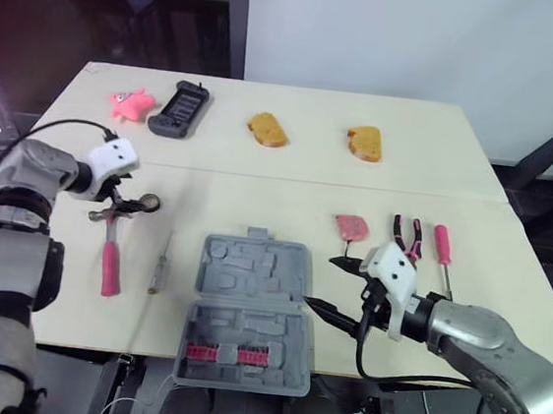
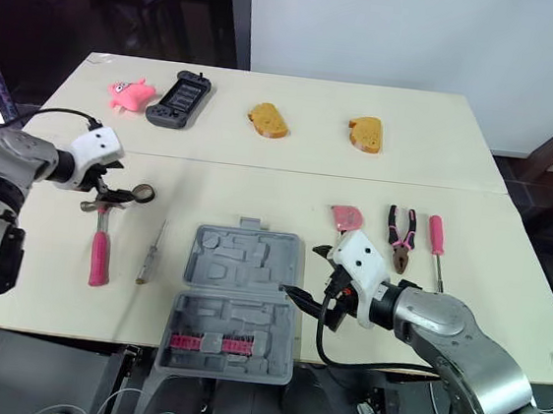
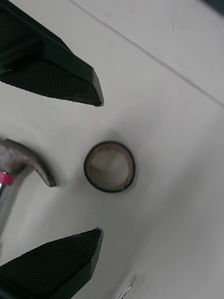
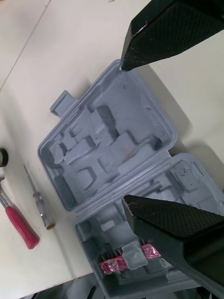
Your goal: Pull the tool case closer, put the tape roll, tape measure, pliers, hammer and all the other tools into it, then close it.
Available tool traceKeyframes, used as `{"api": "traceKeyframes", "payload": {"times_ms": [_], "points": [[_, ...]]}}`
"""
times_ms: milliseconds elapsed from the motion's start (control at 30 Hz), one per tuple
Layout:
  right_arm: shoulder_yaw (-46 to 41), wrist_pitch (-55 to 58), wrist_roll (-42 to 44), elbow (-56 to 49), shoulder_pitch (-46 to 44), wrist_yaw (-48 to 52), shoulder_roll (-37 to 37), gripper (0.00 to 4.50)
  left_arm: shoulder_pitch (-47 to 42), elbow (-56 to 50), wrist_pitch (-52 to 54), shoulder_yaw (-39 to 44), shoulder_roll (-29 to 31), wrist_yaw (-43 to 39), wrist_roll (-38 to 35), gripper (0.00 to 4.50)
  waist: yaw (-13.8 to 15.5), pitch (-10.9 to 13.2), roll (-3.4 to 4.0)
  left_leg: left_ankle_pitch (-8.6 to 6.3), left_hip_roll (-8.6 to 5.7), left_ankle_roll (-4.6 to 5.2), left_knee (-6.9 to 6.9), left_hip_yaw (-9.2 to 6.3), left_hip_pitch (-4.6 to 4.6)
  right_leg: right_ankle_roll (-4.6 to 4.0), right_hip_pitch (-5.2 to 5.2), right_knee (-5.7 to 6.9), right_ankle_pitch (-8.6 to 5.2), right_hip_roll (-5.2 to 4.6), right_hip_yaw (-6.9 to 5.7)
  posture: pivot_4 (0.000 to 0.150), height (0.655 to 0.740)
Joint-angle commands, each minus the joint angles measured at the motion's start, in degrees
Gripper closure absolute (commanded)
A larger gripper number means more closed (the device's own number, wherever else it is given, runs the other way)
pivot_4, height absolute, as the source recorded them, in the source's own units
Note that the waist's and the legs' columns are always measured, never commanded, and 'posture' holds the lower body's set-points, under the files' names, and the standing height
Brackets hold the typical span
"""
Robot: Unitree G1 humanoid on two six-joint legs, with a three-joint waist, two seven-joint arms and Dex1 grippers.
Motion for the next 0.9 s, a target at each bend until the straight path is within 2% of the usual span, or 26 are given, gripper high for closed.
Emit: {"api": "traceKeyframes", "payload": {"times_ms": [33, 667, 767, 900], "points": [[-1.24, 0.33, 0.77, -3.06, 0.64, -0.87, 0.3, 0.0, 0.02, -0.67, -1.17, -0.23, -0.02, 1.18, 0.44, 0.1, -0.07, 0.0, 0.0, 0.0, 0.0, 0.0, 0.0, 0.0, 0.0, 0.0, 0.0, 0.0, 0.0, 0.0, 0.0, 0.15, 0.74], [-4.21, 2.85, 2.53, -7.31, 4.81, -4.1, 0.02, 0.0, 4.31, 0.14, 4.17, -0.14, -4.37, 5.96, 0.96, 0.1, 0.03, -0.03, 0.0, 0.0, -0.01, 0.0, 0.03, -0.01, 0.08, 0.0, 0.1, 0.03, 0.0, 0.0, 0.0, 0.15, 0.74], [-4.46, 2.95, 2.7, -7.48, 4.98, -4.19, -0.11, 0.0, 4.45, 0.1, 4.07, 0.06, -4.42, 6.45, 1.14, 0.89, 0.09, -0.03, 0.0, 0.0, -0.01, 0.0, 0.04, -0.01, 0.08, 0.0, 0.11, 0.03, 0.0, 0.0, 0.0, 0.15, 0.74], [-4.58, 3.12, 2.95, -7.58, 4.95, -4.37, -0.16, 0.0, 4.57, 0.09, 3.92, 0.23, -4.41, 6.97, 1.05, 3.04, 0.01, -0.03, 0.0, 0.0, -0.01, 0.0, 0.05, -0.02, 0.08, 0.0, 0.11, 0.04, 0.0, 0.01, -0.01, 0.15, 0.74]]}}
